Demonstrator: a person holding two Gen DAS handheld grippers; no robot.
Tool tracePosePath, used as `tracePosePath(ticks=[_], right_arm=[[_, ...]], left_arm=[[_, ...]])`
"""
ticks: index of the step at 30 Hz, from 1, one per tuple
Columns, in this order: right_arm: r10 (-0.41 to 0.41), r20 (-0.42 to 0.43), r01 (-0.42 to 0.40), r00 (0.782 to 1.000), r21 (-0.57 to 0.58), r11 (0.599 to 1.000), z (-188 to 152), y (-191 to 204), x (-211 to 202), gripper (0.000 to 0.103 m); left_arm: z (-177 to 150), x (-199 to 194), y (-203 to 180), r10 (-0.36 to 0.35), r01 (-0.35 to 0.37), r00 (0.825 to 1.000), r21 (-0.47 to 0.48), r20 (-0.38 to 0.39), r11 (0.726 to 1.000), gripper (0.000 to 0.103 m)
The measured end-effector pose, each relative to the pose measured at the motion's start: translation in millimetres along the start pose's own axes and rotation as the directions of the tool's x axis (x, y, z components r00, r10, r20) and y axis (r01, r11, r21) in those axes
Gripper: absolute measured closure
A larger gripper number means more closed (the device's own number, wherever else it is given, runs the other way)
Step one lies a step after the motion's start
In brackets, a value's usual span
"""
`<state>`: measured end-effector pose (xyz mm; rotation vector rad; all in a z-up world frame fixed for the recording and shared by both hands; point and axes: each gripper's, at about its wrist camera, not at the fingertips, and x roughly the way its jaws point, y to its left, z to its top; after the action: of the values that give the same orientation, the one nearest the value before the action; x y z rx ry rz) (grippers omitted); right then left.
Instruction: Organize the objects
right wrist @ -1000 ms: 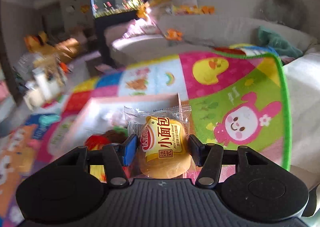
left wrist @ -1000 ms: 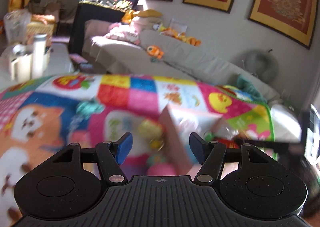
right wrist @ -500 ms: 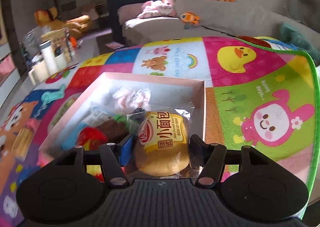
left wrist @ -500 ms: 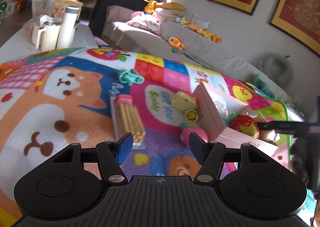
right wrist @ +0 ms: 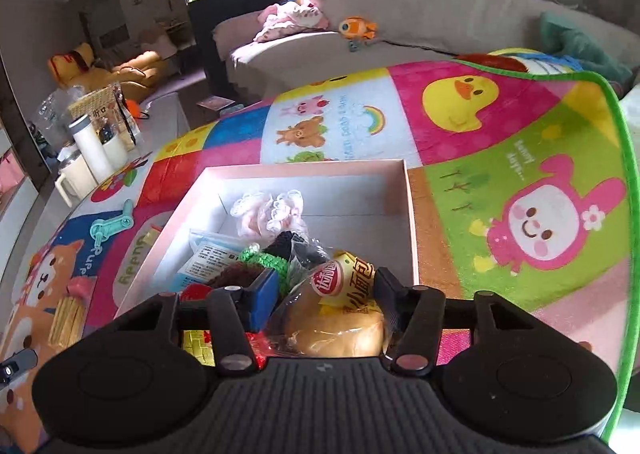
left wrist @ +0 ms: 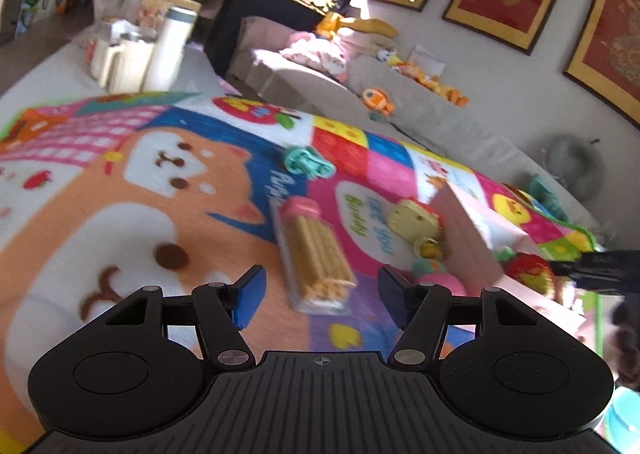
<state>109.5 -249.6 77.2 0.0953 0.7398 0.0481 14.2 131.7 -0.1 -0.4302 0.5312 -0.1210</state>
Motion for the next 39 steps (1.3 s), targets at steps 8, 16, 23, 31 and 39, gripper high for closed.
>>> tracePosePath(ticks=[8,16,23,31,39], right_arm=[[-0.094,-0.052,0.085,0.994,-0.147,0.985,-0.4,30.3,-4.0,0.063],[0.154,-0.155,-0.181,0.976,-0.178,0.967,64.8,152.6,8.8,0.031],[0.148,-0.166,-0.187,0.975,-0.250,0.950,80.0,276.3,128.4,0.033],[0.004,-0.251,-0.101,0.968,-0.374,0.922,78.7,297.1,205.6,0.078],[-0.002,-0.446,-0.228,0.895,-0.461,0.858,28.9,237.2,122.6,0.088]], left_arm=[[0.0,0.5,27.3,-0.053,0.056,0.998,-0.126,0.031,0.990,0.038],[-2.8,-1.0,33.0,-0.028,0.034,0.999,-0.170,0.040,0.985,0.039],[-2.5,-0.4,41.7,-0.019,0.029,0.999,-0.224,0.048,0.974,0.039],[-3.6,4.4,47.0,-0.056,0.063,0.998,-0.253,0.035,0.965,0.043],[-4.4,4.6,50.0,-0.092,0.093,0.996,-0.294,0.019,0.951,0.050]])
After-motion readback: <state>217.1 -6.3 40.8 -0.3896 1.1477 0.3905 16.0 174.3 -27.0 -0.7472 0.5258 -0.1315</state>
